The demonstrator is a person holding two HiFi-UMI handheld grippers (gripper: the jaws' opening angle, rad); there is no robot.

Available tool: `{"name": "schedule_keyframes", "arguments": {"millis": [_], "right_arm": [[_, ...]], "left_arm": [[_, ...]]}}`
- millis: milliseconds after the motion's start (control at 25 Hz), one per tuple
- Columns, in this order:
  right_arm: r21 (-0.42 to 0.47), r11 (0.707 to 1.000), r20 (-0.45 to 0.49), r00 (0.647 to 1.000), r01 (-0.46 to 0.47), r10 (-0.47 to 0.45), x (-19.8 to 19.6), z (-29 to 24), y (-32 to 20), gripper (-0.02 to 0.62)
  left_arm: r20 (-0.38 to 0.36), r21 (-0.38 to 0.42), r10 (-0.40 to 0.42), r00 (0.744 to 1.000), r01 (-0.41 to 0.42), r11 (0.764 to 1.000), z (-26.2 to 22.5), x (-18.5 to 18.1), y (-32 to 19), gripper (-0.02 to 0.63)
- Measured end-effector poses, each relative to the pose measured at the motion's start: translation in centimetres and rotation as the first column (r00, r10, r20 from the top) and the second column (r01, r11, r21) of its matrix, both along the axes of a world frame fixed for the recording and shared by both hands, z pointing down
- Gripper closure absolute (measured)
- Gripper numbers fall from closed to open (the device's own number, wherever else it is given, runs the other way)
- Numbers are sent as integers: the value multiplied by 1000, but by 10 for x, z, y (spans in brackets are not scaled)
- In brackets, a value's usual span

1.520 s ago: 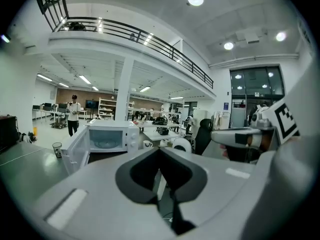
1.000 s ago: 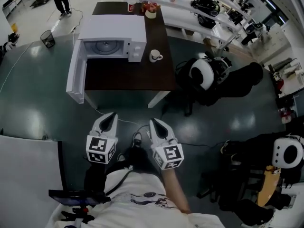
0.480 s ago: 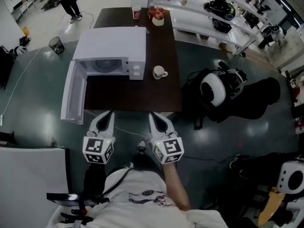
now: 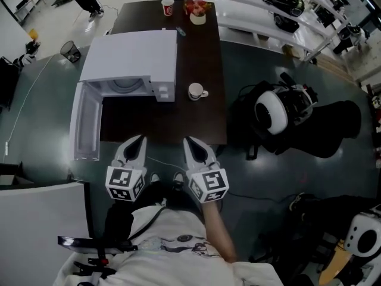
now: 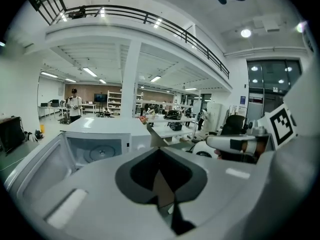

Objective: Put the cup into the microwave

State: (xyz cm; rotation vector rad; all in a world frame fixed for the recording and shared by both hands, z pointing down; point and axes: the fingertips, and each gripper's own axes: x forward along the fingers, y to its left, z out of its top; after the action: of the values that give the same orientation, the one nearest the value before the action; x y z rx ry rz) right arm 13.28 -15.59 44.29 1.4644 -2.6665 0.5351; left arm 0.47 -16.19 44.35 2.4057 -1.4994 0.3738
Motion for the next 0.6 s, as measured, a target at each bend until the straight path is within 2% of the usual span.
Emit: {"name": "schedule_keyframes", "arguments": {"millis": [160, 320, 600], "right_arm": [[-17, 1000, -1, 1000, -2, 2, -4, 6, -16, 594], [-23, 1000, -34, 999, 0, -1, -12, 10, -33, 594], [-91, 995, -78, 997, -28, 21, -30, 31, -61, 592]], "left_arm": [[3, -1, 1, 1000, -1, 1000, 1, -4, -17, 607], [-29, -45, 17, 999, -18, 999, 18, -5, -40, 607], [-79, -109, 156, 985, -164, 980, 51, 21, -84, 607]]}}
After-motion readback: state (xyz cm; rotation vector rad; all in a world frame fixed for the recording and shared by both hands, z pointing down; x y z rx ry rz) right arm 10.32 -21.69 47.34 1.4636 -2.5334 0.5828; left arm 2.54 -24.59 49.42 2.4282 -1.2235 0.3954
